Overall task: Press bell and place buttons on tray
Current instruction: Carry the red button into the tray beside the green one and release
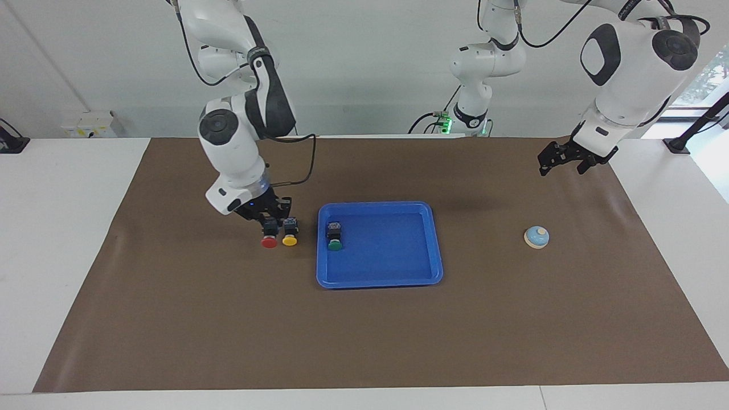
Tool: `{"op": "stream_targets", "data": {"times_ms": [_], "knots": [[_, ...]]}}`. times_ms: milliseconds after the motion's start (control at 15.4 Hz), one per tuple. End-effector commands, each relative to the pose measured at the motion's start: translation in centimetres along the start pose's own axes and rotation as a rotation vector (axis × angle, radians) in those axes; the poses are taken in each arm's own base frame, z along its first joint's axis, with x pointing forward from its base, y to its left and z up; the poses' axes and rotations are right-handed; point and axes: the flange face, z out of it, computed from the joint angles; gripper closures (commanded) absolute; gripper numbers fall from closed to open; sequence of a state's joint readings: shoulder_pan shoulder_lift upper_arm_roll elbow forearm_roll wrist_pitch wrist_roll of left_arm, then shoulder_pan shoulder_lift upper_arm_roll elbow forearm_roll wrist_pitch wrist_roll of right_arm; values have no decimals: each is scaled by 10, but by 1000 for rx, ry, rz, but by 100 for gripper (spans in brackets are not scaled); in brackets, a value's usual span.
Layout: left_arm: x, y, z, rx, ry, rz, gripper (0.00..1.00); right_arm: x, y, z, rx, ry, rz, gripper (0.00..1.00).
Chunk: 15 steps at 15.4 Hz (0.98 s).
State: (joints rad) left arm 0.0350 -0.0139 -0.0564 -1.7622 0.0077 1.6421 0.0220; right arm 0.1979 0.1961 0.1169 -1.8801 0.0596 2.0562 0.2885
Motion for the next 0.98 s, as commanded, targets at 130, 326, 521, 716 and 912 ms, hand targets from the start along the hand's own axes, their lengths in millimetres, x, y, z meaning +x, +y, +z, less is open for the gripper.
{"op": "stream_targets", "data": {"times_ms": [130,326,521,716,912], "knots": [[-1,-1,-5,-5,-6,-8,0,11,-151,28,25,1,48,100],[-1,-2,-5,-5,-6,-10,0,7,-185,52,25,3,34,100],[-1,-1,-5,-5,-4,-8,0,1,-185,69,9,-5,46,100],[-1,-2,-5,-5,-4,-10,0,-12,-180,93,19,-11,58,100],[-1,0,-5,-5,-4,-7,0,-19,-184,94,9,-24,47,100]]}}
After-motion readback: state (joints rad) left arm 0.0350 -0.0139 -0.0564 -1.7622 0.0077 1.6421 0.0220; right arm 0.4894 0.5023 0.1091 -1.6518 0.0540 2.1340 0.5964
